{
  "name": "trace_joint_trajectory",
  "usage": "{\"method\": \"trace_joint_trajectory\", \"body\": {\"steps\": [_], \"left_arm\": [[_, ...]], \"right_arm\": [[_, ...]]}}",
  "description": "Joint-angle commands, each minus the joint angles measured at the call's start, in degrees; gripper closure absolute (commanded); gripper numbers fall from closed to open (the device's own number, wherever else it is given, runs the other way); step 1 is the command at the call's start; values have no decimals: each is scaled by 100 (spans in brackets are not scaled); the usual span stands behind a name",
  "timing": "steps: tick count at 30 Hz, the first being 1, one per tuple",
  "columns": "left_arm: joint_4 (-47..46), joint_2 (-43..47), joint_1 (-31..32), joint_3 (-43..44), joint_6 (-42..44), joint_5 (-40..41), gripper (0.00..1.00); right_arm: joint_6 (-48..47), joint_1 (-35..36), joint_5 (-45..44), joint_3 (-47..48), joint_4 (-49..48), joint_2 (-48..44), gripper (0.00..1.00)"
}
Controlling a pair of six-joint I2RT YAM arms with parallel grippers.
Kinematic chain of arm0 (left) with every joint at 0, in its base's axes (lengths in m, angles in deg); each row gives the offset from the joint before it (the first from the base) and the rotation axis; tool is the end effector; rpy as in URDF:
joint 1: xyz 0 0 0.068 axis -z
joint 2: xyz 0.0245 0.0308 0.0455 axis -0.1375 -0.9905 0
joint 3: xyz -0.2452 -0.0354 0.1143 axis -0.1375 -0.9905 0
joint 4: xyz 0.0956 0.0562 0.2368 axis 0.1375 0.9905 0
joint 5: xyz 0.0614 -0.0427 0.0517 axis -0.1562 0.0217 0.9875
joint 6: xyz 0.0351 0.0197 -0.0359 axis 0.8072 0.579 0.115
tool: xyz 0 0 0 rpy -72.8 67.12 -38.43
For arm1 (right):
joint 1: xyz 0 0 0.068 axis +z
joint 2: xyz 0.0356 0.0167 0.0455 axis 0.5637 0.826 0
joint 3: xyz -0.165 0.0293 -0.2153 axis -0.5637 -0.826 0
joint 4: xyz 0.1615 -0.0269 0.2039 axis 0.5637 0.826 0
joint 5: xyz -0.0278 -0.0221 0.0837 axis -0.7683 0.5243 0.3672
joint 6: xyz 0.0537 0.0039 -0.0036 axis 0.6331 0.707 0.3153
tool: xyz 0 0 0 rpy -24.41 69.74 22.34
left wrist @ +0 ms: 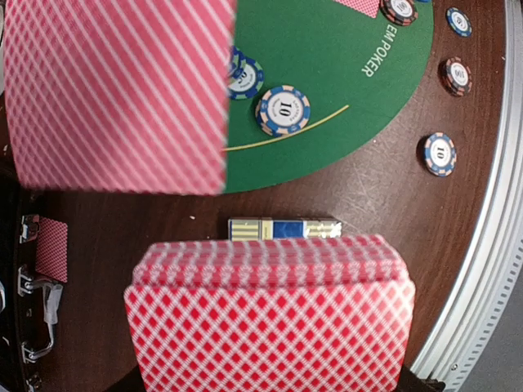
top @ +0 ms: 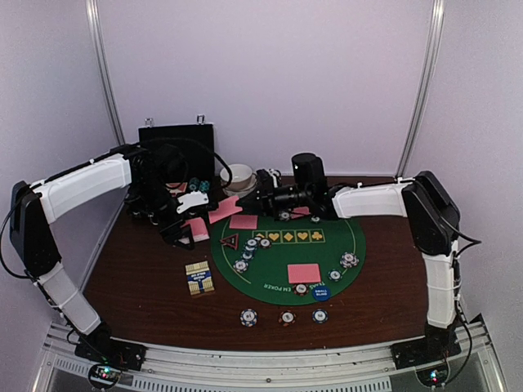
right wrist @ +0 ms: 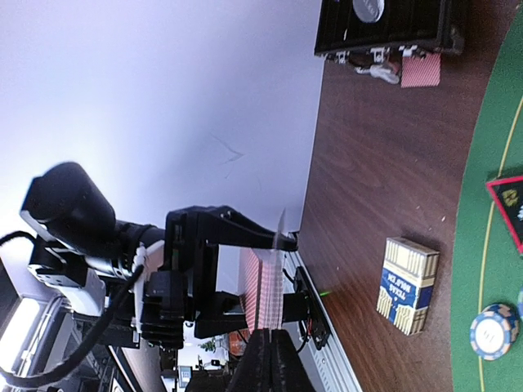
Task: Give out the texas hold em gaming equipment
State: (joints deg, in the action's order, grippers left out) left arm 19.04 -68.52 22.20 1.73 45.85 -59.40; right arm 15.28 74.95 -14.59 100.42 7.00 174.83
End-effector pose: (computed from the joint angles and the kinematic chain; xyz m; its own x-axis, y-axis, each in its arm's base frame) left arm 0.2684 -0.1671 0.2849 -0.4588 0.8232 -0.3345 0.8871 0.4457 -0.1199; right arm 0.3458 0.3354 0.2323 -0.9869 -0.1318 -0.0935 -0.1088 0.1138 0.9875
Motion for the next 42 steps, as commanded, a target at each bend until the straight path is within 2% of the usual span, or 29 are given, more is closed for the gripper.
{"method": "trace_joint_trajectory", "body": {"steps": [1,7,10,14,25,30,32,38,42], "left_arm": [[-17,60,-5,-23,81,55,100],[20,69,-5,-7,81,65,100],[32,74,-5,10,81,47,100],[90,81,-5,34,68,14,100],[111,175,-5,-40,54,-61,100],[111,205,-5,-65,54,-70,100],[111,206,-9,-67,54,-79,100],[119,206,-5,-73,36,-130,100],[120,207,-5,-63,30,-98,100]], "right_arm": [[-123,-309,12,-54,-112,-162,100],[-283,-570,-9,261,102,238,100],[-625,-609,-137,647,561,517,100],[-1243,-612,-562,1227,1564,957,100],[-1998,-610,-1630,2572,2702,2094,100],[-2206,-615,-1828,2948,3070,2361,100],[-2226,-611,-1881,2954,3102,2380,92],[-2588,-610,-2141,2961,3492,2217,55],[-2829,-610,-2307,2874,3656,1874,42]]}}
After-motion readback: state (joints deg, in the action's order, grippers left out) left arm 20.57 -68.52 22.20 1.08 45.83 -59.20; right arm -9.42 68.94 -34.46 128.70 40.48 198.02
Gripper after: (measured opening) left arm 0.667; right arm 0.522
